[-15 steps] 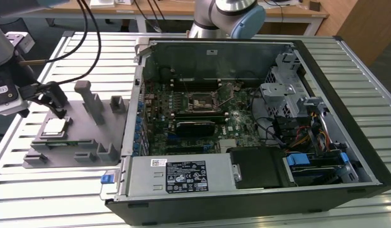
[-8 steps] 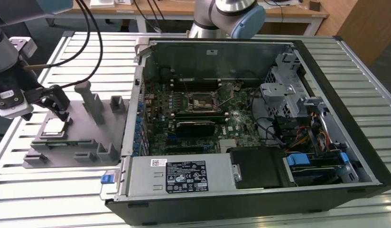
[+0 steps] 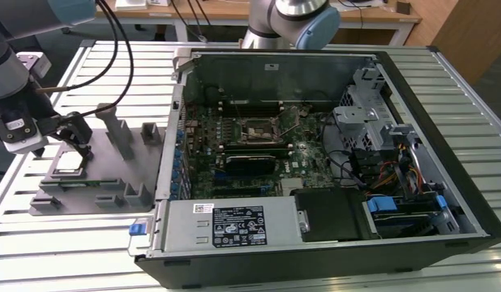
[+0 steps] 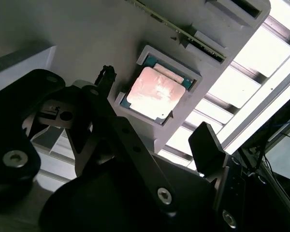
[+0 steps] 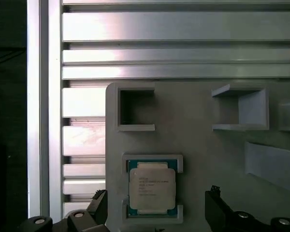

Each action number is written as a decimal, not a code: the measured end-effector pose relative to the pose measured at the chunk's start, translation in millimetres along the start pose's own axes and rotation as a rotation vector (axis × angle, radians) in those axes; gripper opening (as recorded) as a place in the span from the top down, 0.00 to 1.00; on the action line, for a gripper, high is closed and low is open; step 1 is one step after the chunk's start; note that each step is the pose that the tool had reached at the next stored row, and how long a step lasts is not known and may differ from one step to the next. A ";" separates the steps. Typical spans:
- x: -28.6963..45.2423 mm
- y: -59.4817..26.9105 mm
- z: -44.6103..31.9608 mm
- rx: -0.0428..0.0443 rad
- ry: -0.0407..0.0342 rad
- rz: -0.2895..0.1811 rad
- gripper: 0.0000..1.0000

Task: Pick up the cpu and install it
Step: 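Pick up the cpu and move it towards the insertion slot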

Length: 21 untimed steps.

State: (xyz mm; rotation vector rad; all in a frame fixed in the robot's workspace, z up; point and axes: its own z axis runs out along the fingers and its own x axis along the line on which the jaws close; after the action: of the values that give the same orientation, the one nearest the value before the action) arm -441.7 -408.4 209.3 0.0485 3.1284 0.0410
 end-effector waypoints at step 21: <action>1.2 1.8 23.7 0.0002 0.0000 0.010 0.20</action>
State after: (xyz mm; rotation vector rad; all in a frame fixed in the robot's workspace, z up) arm -442.5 -405.9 185.6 0.0646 3.1282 0.0407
